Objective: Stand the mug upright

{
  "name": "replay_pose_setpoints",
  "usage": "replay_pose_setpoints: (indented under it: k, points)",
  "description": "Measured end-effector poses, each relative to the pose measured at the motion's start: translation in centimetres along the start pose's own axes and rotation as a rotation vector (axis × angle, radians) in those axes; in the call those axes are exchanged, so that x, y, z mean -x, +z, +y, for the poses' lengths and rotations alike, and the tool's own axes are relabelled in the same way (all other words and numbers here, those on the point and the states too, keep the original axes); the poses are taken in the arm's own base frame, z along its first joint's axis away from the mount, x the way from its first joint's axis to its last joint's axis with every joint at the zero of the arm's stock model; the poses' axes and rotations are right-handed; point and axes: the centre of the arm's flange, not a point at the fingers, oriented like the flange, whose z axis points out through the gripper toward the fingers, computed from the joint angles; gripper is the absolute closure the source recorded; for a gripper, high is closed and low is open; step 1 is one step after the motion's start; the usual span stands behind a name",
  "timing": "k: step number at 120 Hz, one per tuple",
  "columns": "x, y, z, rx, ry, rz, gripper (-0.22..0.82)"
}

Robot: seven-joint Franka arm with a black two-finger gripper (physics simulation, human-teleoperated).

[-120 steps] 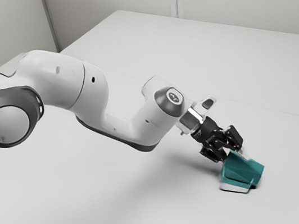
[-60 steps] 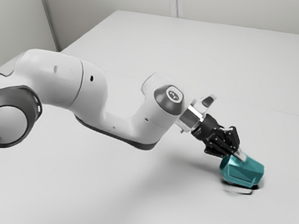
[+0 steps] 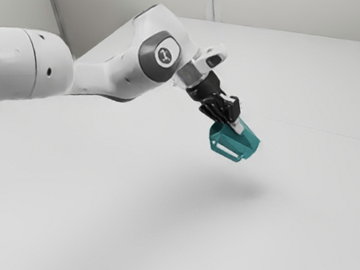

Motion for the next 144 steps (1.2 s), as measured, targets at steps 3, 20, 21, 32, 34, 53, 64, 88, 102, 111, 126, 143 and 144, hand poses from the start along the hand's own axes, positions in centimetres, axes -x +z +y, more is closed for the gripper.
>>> replay_pose_setpoints:
  k: [3,20,21,32,34,53,64,88,102,111,126,143,144]
  points:
    - [0.1,-1.0,-0.4,-0.038,0.016,-0.011,0.78]
    - [0.6,-5.3,-2.2,-0.226,0.082,-0.072,0.78]
    - [0.7,-5.4,-2.3,-0.235,0.083,-0.076,0.78]
    - [1.2,-6.7,-3.8,-0.321,0.089,-0.114,0.78]
    - [1.3,-6.8,-3.9,-0.337,0.092,-0.121,0.78]
    - [1.9,-6.7,-5.7,-0.435,0.087,-0.179,0.78]
    - [2.9,-5.2,-7.1,-0.467,0.070,-0.226,0.78]
    - [5.7,-2.3,-10.3,-0.529,0.036,-0.315,0.78]
    - [6.3,-0.9,-11.4,-0.555,0.032,-0.341,0.78]
    - [6.6,0.4,-12.2,-0.564,0.026,-0.361,0.78]
    - [6.9,1.8,-13.1,-0.570,0.013,-0.381,0.78]
    - [7.0,2.4,-13.5,-0.572,0.001,-0.384,0.73]
    - [7.0,2.4,-13.5,-0.571,0.000,-0.384,0.71]
